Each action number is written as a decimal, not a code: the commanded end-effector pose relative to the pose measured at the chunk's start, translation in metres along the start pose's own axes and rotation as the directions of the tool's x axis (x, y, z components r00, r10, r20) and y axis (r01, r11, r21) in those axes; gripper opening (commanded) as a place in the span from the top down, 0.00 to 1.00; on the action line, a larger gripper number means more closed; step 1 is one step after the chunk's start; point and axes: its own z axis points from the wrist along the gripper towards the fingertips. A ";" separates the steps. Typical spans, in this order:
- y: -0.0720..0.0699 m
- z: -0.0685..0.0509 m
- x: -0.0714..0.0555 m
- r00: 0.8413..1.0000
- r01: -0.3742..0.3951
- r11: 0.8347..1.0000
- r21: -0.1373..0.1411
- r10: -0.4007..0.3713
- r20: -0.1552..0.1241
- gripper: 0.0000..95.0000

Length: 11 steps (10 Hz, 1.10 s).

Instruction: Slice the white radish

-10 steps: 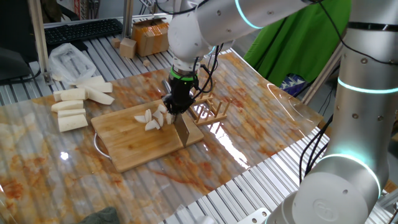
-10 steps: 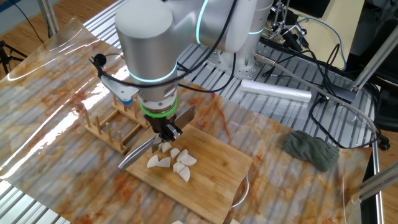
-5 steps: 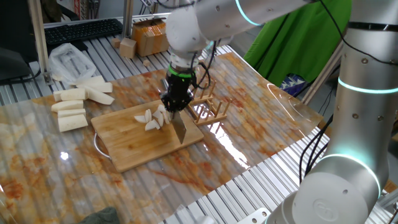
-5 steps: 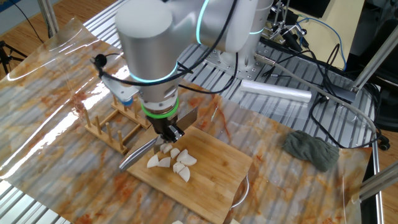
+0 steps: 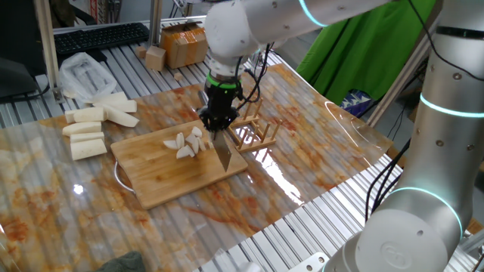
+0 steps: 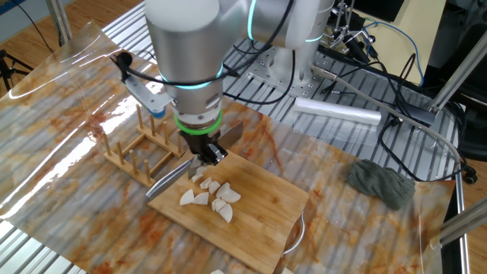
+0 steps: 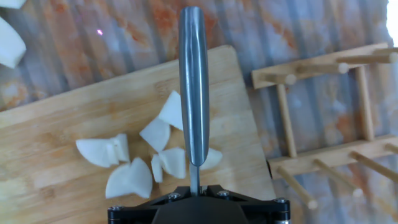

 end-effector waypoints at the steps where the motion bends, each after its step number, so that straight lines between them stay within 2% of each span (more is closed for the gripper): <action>1: -0.006 -0.001 -0.003 1.000 0.012 1.000 0.004 -0.012 0.006 1.00; 3: -0.013 0.002 -0.006 1.000 0.024 1.000 0.000 -0.024 0.007 1.00; 8: -0.015 0.004 -0.006 1.000 0.028 1.000 -0.007 -0.028 0.005 1.00; 11: -0.013 0.019 -0.008 0.999 0.033 0.999 -0.008 -0.033 0.008 1.00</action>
